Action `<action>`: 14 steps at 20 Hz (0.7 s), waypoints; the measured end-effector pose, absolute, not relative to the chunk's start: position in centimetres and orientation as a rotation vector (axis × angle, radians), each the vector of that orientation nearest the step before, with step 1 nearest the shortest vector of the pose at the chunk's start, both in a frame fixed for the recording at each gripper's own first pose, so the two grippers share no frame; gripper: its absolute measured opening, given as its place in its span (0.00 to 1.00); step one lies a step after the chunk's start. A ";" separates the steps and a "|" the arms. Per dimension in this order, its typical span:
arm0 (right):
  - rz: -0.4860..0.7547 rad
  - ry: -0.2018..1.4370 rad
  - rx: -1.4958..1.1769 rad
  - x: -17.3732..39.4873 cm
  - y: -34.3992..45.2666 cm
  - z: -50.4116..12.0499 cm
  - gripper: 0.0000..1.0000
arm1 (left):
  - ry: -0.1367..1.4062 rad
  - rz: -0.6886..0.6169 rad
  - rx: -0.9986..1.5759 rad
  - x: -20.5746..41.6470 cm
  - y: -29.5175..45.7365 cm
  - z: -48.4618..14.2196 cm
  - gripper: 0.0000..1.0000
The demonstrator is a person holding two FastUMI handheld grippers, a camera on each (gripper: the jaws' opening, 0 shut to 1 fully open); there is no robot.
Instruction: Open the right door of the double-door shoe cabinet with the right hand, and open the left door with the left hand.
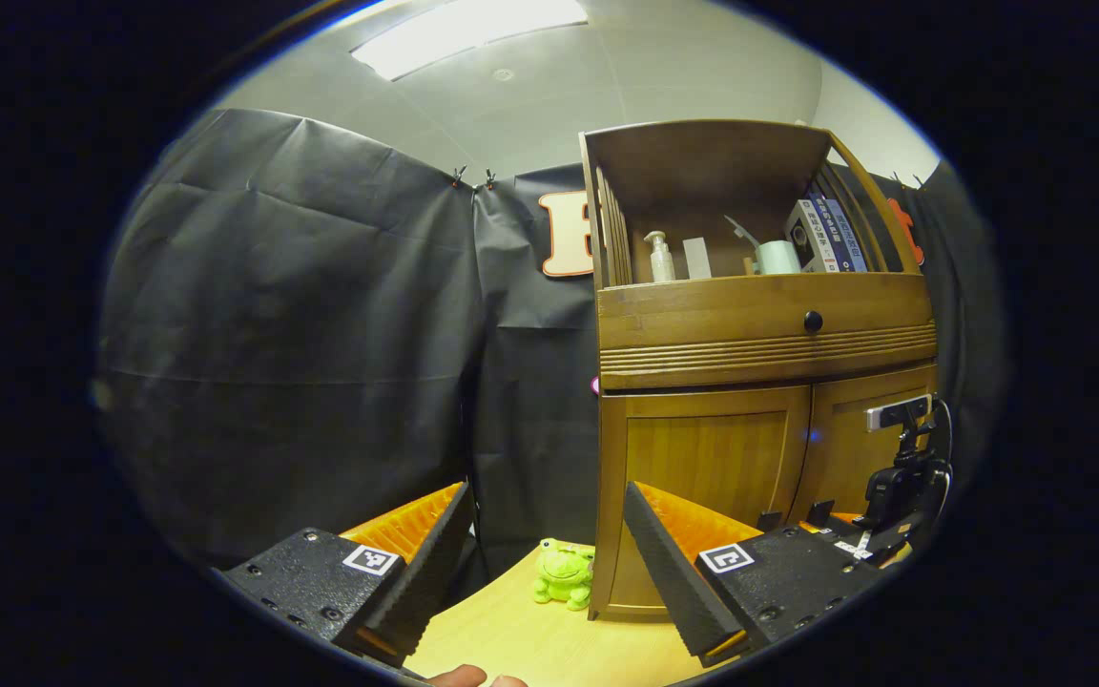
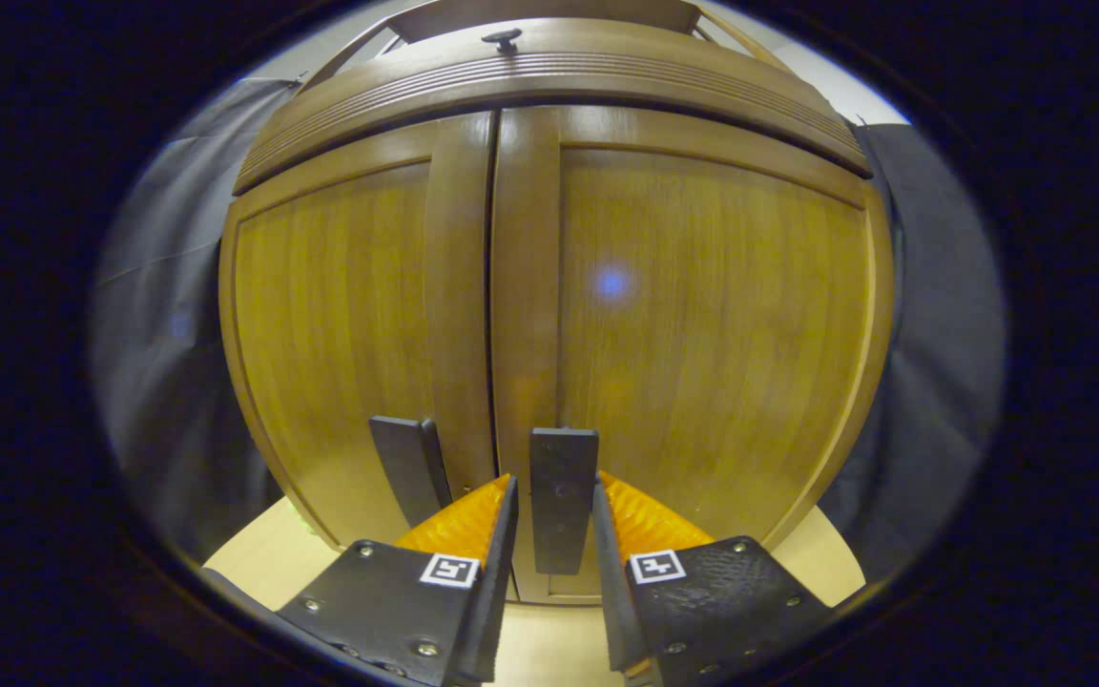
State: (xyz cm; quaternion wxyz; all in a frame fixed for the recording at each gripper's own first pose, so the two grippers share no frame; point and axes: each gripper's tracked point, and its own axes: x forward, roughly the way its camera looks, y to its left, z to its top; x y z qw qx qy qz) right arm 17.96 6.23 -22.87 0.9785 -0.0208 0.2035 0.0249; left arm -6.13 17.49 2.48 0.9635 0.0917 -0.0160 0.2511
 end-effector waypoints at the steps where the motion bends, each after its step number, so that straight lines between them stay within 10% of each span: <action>1: 0.024 0.419 -0.042 18.0 5.8 -22.8 0.43 | -0.034 0.510 0.187 -6.2 17.5 2.5 0.98; 5: 0.008 0.412 -0.057 18.0 5.9 -23.1 0.28 | -0.032 0.502 0.184 -6.1 17.5 2.4 0.99; 14: -0.034 0.400 -0.036 16.5 5.5 -20.9 0.28 | -0.046 0.416 0.155 -4.9 15.6 2.4 0.98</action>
